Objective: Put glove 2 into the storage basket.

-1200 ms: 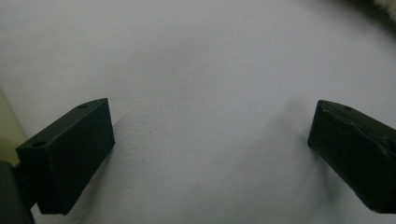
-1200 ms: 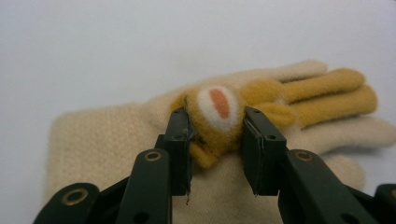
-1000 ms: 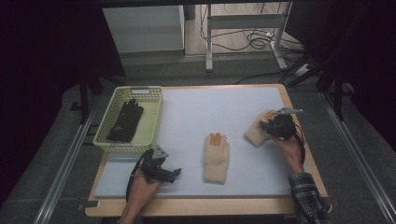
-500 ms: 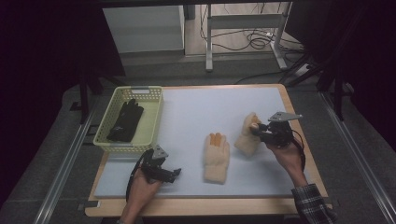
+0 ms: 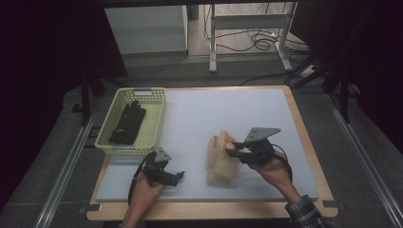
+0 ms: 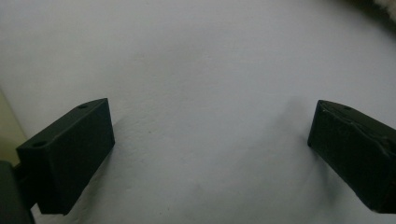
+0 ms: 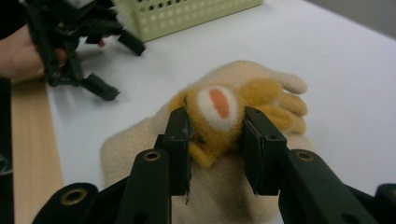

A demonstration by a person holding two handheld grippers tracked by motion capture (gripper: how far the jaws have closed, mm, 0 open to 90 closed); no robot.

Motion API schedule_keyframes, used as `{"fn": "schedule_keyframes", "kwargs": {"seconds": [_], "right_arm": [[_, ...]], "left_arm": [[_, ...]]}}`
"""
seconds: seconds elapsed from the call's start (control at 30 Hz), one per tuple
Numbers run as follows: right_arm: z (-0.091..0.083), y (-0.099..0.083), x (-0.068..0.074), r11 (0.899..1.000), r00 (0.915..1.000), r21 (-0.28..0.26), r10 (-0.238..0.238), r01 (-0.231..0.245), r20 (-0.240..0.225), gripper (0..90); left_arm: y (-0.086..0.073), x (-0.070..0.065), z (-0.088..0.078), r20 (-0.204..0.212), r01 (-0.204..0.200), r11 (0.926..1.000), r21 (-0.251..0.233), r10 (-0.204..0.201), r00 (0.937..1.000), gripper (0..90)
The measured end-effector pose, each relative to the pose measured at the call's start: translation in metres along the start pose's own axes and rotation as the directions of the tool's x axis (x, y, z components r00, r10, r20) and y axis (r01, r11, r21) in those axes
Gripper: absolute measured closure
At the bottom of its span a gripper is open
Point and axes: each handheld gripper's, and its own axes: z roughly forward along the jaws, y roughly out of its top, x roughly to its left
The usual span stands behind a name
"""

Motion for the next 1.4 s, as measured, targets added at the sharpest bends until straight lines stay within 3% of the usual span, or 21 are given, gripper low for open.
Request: {"fn": "schedule_keyframes", "kwargs": {"seconds": [0.2, 0.27, 0.3, 0.4, 0.43, 0.6, 0.73, 0.87, 1.0, 1.17, 1.4], "right_arm": [[0.031, -0.006, 0.009, 0.998, 0.9989, 0.05, -0.025, 0.027, -0.04, 63.8], [0.034, -0.008, 0.009, 0.998, 0.9988, 0.056, -0.023, 0.026, -0.042, 63.4], [0.044, -0.014, 0.01, 0.997, 0.9985, 0.074, -0.019, 0.023, -0.051, 61.1], [0.051, -0.018, 0.011, 0.996, 0.9984, 0.087, -0.009, 0.014, -0.055, 57.3], [0.058, -0.023, 0.012, 0.995, 0.9985, 0.102, -0.002, 0.007, -0.055, 50.4], [0.054, -0.02, 0.011, 0.996, 0.9985, 0.093, 0.008, -0.003, -0.054, 42.2], [0.033, -0.019, -0.002, 0.997, 0.9984, 0.053, 0.053, -0.053, -0.017, 40.6], [0.019, -0.03, -0.011, 0.995, 0.9965, 0.047, 0.083, -0.084, 0.013, 48.2], [0.008, -0.045, -0.014, 0.993, 0.9927, 0.047, 0.103, -0.106, 0.062, 64.6], [0.01, -0.064, -0.007, 0.989, 0.9916, 0.078, 0.126, -0.128, 0.027, 79.9], [0.028, -0.078, 0.009, 0.985, 0.993, 0.131, 0.116, -0.113, -0.022, 83.0]], "left_arm": [[0.0, 0.0, 0.0, -0.001, 0.0, 1.0, -0.001, 0.0, 1.0, 1.0], [0.0, 0.0, 0.0, -0.001, 0.0, 1.0, -0.001, 0.0, 1.0, 1.0], [0.0, 0.0, 0.0, -0.001, 0.0, 1.0, -0.001, 0.0, 1.0, 1.0], [0.0, 0.0, 0.0, -0.001, 0.0, 1.0, -0.001, 0.0, 1.0, 1.1], [0.0, 0.0, 0.0, -0.001, -0.001, 1.0, -0.001, 0.001, 1.0, 1.1], [0.0, 0.0, 0.0, -0.001, -0.001, 1.0, -0.001, 0.001, 1.0, 1.1], [0.0, 0.0, 0.0, -0.002, -0.001, 1.0, -0.001, 0.001, 1.0, 1.1], [0.0, 0.0, 0.0, -0.001, -0.004, 1.0, 0.002, 0.004, 1.0, 1.0], [0.0, 0.0, 0.0, -0.001, -0.003, 1.0, 0.001, 0.003, 1.0, 1.1], [0.0, 0.0, 0.0, -0.001, -0.004, 1.0, 0.001, 0.004, 1.0, 1.0], [0.0, 0.0, 0.0, -0.001, -0.003, 1.0, 0.001, 0.003, 1.0, 1.0]]}}
